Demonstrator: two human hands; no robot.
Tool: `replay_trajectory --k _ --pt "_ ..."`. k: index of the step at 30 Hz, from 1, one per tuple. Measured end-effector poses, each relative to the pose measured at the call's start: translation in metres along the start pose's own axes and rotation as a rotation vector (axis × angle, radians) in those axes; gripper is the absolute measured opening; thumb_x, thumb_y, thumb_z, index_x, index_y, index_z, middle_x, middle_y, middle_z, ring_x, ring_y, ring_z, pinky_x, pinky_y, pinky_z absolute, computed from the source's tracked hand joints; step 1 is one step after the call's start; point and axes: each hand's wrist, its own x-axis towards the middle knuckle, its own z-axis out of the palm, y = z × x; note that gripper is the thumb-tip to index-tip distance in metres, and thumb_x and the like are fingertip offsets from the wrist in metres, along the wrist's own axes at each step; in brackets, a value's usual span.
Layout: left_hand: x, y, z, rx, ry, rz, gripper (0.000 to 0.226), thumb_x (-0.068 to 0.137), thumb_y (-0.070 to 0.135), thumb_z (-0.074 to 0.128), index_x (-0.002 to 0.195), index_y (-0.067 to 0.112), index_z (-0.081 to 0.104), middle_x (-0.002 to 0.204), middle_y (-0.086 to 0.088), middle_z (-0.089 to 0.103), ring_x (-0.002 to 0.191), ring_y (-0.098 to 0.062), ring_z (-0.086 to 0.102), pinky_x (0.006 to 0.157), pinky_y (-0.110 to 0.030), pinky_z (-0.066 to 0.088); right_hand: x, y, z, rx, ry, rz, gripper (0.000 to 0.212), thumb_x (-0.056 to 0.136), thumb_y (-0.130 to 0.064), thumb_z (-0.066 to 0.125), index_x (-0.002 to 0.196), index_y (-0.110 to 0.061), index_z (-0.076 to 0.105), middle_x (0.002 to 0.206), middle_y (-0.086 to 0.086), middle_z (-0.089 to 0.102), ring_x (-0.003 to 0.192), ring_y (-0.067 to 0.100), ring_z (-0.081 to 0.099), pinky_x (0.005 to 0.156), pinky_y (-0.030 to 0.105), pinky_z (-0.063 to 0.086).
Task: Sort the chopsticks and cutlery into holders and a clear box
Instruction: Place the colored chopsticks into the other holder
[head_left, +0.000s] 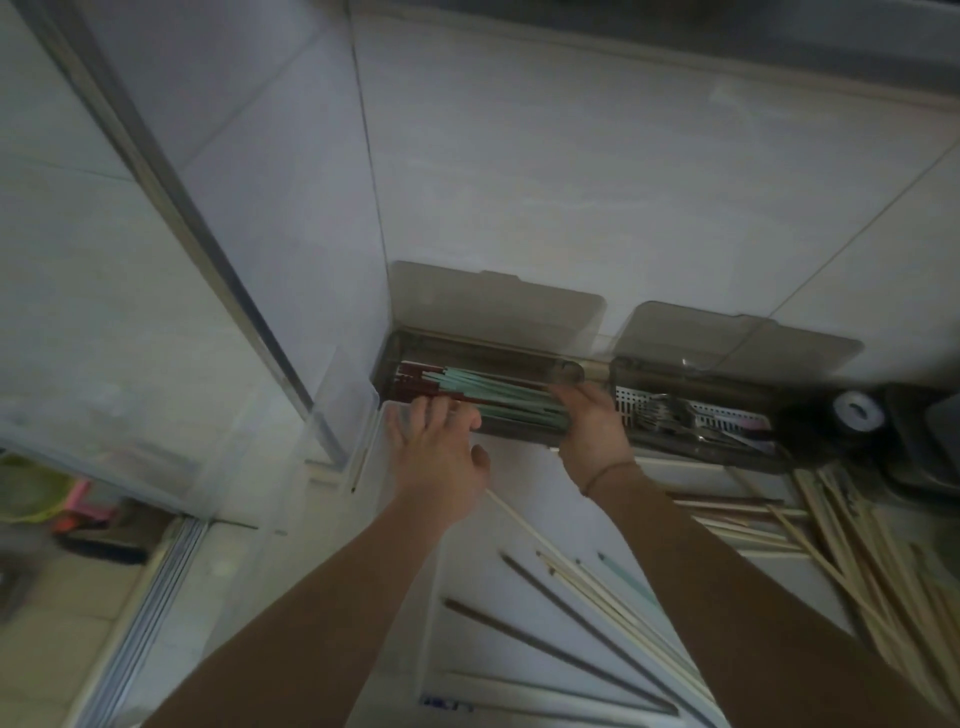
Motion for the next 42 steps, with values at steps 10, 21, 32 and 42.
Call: replay_trajectory --k 10,21,32,42 --pt "0.001 0.001 0.000 -0.011 -0.010 -0.012 0.028 0.083 0.037 0.058 0.111 0.035 0.051 0.116 0.008 0.042 0.124 -0.021 0.030 0.119 -0.054 0.004 -0.040 0.040 -0.012 0.070 0.268 0.144 0.025 0.085 0.004 0.057 0.100 -0.011 0.070 0.106 0.009 0.066 0.103 0.027 0.061 0.094 0.025 0.041" --pt "0.003 -0.001 0.007 0.010 -0.003 -0.044 0.026 0.080 0.036 0.062 0.105 0.035 0.053 0.114 0.007 0.047 0.121 -0.023 0.033 0.116 -0.055 0.012 -0.206 0.142 -0.018 -0.261 0.147 0.255 0.034 0.068 -0.032 0.053 0.086 -0.014 0.075 0.096 0.010 0.068 0.085 0.035 0.059 0.074 0.038 0.045" --pt "0.002 0.000 0.005 0.039 -0.018 -0.022 0.025 0.083 0.035 0.062 0.106 0.035 0.052 0.115 0.007 0.047 0.120 -0.023 0.034 0.116 -0.053 0.012 -0.216 0.120 -0.027 -0.487 0.091 0.176 0.037 0.077 -0.039 0.044 0.085 -0.018 0.073 0.080 0.003 0.069 0.076 0.032 0.060 0.064 0.035 0.042" --pt "0.002 0.001 0.004 0.048 -0.033 -0.022 0.027 0.084 0.038 0.060 0.109 0.037 0.049 0.116 0.007 0.044 0.121 -0.022 0.033 0.117 -0.055 0.013 -0.209 0.106 -0.036 -0.531 0.151 -0.020 0.024 0.083 -0.026 0.049 0.078 -0.018 0.071 0.074 0.001 0.066 0.070 0.031 0.060 0.060 0.036 0.040"
